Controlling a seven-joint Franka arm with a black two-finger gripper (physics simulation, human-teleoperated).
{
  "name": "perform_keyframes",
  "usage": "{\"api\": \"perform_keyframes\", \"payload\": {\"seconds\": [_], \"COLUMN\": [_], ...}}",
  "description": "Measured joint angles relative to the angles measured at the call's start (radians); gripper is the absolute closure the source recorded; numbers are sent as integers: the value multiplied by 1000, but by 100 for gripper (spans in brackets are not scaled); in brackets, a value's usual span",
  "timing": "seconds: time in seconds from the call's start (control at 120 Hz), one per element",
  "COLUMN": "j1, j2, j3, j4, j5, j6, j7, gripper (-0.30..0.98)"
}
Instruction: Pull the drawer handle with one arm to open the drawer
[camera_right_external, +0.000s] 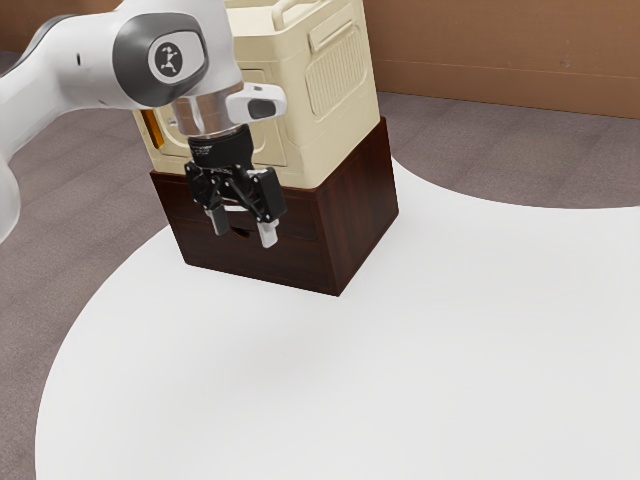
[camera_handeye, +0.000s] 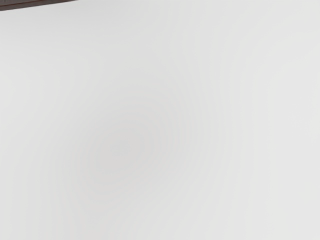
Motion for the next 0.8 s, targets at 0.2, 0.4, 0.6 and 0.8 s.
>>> {"api": "perform_keyframes", "payload": {"seconds": [0.2, 0.4, 0.6, 0.8], "j1": [0, 3, 1, 0], "j2": [1, -14, -67, -69], "j3": [0, 4, 8, 4], "j4": [1, 112, 160, 152], "j5": [1, -3, 0, 0], "j6": [0, -35, -124, -169], "j7": [0, -6, -12, -14], "gripper": [0, 0, 0, 0]}}
